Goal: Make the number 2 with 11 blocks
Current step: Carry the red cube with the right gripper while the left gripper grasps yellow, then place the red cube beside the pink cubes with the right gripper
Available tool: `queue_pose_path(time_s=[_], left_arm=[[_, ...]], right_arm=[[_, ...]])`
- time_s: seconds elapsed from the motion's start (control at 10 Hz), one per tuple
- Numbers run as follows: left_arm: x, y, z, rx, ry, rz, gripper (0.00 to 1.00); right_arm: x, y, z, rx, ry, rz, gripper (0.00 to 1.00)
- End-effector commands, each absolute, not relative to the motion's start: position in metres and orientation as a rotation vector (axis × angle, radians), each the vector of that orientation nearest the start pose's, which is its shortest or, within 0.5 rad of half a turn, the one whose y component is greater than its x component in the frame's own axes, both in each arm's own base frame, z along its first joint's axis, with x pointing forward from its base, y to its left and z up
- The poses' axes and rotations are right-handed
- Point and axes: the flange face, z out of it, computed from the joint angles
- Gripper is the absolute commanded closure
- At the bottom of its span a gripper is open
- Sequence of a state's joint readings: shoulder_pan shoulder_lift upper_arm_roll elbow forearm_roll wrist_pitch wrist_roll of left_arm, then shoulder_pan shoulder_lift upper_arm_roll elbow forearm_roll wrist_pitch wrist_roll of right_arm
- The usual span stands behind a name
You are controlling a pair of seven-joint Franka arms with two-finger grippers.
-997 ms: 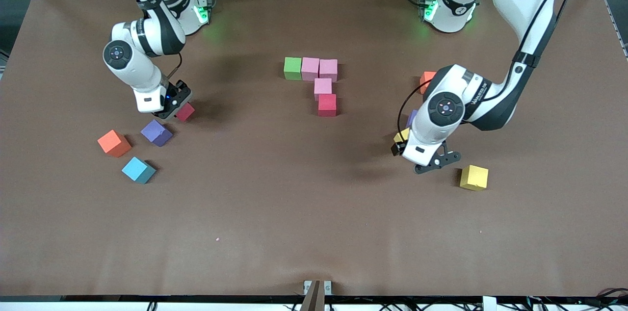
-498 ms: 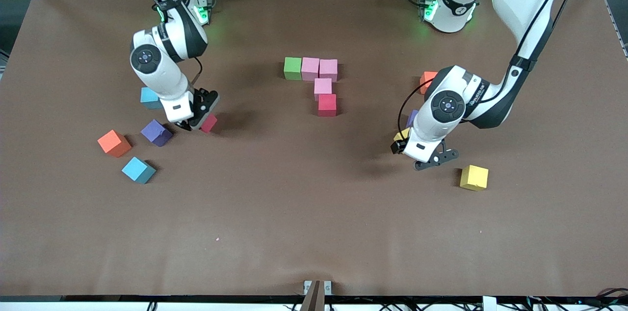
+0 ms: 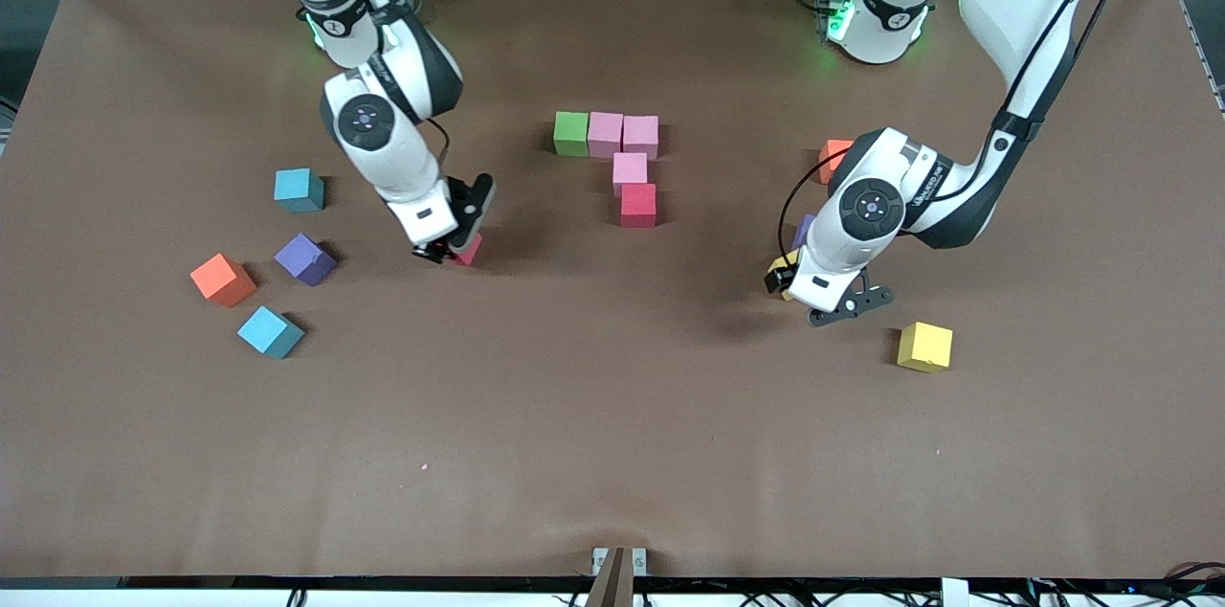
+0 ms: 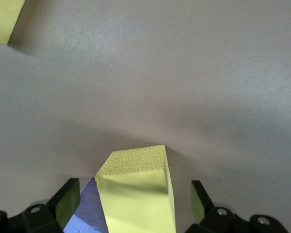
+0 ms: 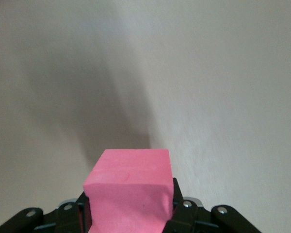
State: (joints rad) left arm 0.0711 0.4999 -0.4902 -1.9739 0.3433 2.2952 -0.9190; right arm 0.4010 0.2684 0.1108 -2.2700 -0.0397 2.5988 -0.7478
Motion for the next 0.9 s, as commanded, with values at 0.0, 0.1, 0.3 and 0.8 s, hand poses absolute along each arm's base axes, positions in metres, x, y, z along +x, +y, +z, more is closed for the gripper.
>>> queue_pose_path(time_s=[0.0, 0.1, 0.3, 0.8], left_arm=[[0.552, -0.227, 0.227, -3.049, -0.427, 0.111, 0.0], [0.551, -0.227, 0.223, -3.048, -0.425, 0.121, 0.0], [0.551, -0.227, 0.217, -3.051, -0.427, 0.132, 0.0], [0.546, -0.227, 0.205, -3.046, -0.421, 0.171, 0.0]], right_arm=[[0.486, 0.312, 0.247, -2.401, -2.058, -0.139, 0.88], [0.482, 0.329, 0.242, -2.369, -2.089, -0.138, 0.88], [0.461, 0.37, 0.228, -2.295, -2.159, -0.118, 0.86], [0.442, 0.426, 0.226, -2.3, -2.128, -0.079, 0.92]])
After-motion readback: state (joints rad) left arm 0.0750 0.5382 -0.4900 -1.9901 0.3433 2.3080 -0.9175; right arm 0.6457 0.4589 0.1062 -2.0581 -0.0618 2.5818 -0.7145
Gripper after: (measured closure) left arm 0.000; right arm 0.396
